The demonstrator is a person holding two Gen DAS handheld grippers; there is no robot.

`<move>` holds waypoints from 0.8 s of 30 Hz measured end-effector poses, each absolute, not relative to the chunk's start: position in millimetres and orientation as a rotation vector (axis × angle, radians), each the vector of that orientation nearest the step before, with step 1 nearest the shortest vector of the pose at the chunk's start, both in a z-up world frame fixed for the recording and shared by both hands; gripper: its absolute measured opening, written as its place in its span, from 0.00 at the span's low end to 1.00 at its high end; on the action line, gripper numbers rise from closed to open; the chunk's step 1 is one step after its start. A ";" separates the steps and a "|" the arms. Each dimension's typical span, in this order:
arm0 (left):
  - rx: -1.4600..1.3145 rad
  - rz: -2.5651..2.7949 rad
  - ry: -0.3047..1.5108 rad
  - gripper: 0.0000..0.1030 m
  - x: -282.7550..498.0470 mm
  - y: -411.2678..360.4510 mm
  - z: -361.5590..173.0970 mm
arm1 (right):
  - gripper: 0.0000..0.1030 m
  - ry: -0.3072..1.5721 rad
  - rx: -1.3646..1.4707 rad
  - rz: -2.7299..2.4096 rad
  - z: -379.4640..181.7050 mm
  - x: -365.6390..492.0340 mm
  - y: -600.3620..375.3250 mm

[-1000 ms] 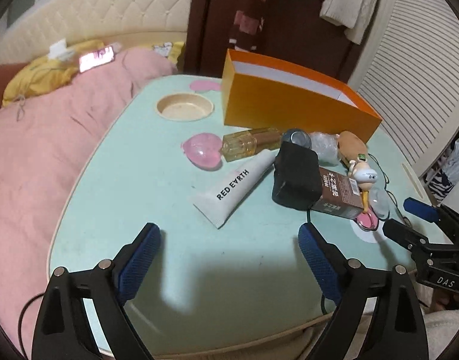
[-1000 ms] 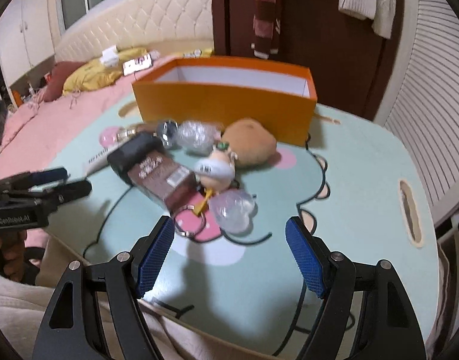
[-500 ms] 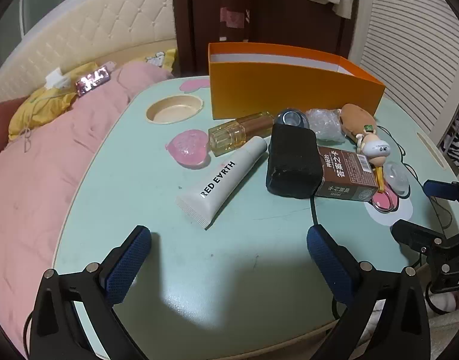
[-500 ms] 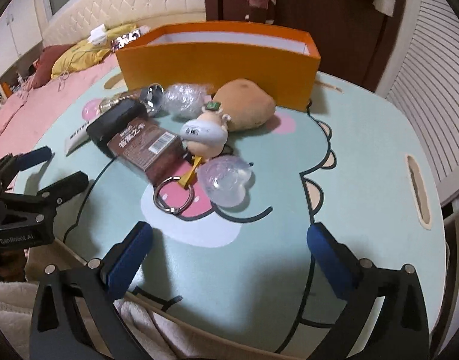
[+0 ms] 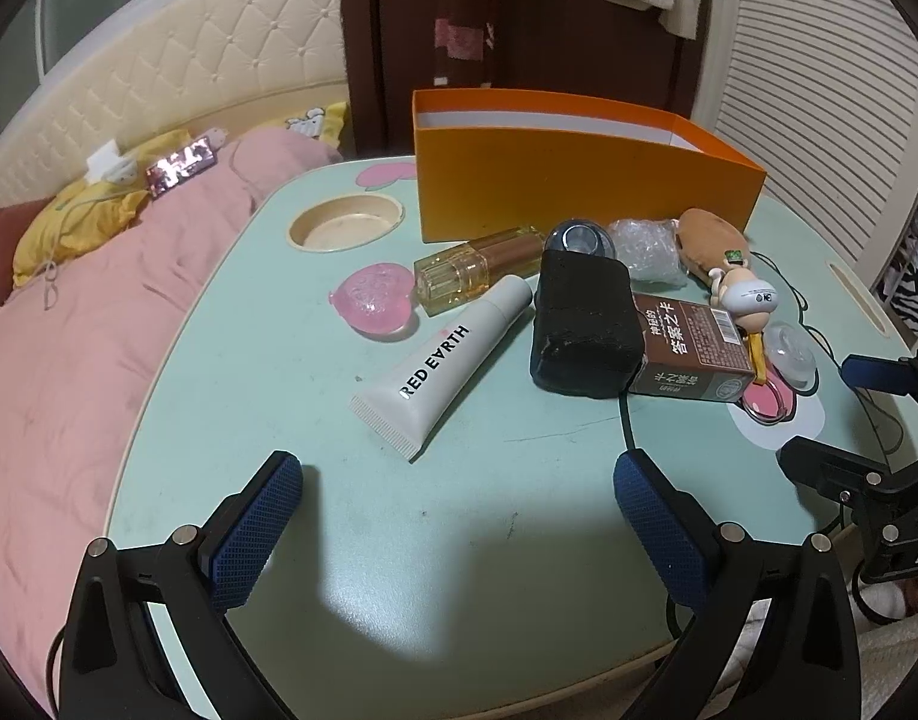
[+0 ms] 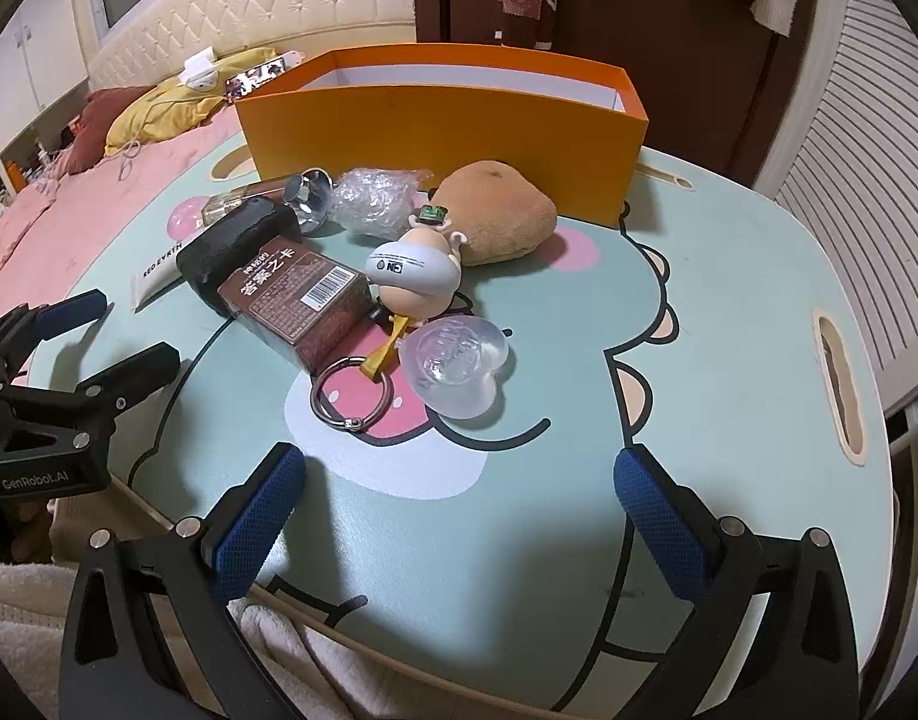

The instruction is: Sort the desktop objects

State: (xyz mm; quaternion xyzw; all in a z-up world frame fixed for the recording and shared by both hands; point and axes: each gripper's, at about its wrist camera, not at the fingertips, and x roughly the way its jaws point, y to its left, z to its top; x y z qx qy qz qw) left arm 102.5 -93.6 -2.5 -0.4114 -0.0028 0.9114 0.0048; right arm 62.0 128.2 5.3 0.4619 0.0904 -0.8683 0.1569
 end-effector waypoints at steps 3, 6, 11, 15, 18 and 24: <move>-1.289 2.853 -0.007 1.00 102.3 -93.7 -2.7 | 1.00 0.261 1.316 -2.484 4.9 61.7 126.5; -1.289 2.852 -0.007 1.00 101.9 -94.0 -3.0 | 1.00 0.262 1.312 -2.483 4.5 61.8 125.2; -1.290 2.852 -0.005 1.00 101.8 -93.4 -3.3 | 1.00 0.263 1.309 -2.482 4.3 61.6 125.4; -1.291 2.852 -0.005 1.00 101.8 -93.4 -3.2 | 1.00 0.263 1.308 -2.482 4.4 61.5 125.6; -1.290 2.849 -0.004 1.00 102.2 -95.7 -3.4 | 1.00 0.264 1.306 -2.481 4.7 61.8 125.5; -1.293 2.861 -0.011 1.00 99.8 -87.7 -2.8 | 1.00 0.262 1.300 -2.481 4.8 62.3 125.1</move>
